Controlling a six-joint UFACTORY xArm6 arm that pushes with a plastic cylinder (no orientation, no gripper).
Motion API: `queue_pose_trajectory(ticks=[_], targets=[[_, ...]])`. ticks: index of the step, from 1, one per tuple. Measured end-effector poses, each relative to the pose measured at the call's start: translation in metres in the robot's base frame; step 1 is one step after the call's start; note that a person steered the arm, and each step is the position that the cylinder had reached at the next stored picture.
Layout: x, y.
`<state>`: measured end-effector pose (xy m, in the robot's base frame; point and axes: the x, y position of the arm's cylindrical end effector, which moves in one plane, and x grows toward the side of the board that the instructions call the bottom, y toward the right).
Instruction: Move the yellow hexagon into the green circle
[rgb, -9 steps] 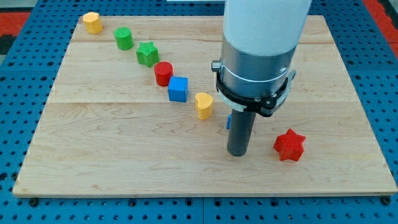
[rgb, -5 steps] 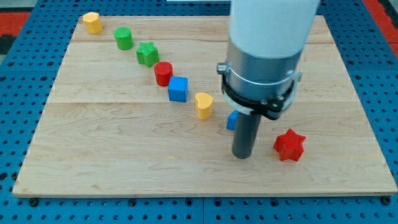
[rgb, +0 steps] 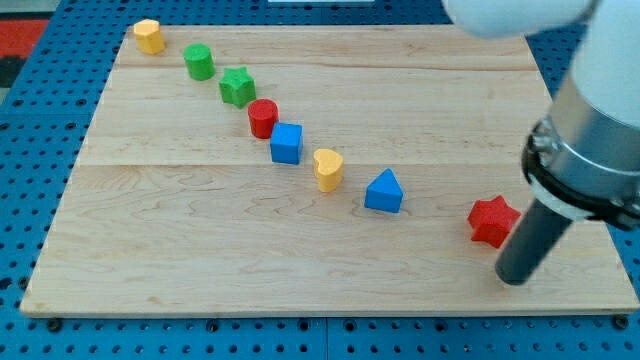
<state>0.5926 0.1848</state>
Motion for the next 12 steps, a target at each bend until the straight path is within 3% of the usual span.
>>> queue_pose_trajectory(ticks=[3, 6, 9, 11, 12], targets=[[-0.015, -0.191], [-0.148, -0.361], [-0.296, -0.428], [-0.363, -0.49], [-0.4, -0.484]])
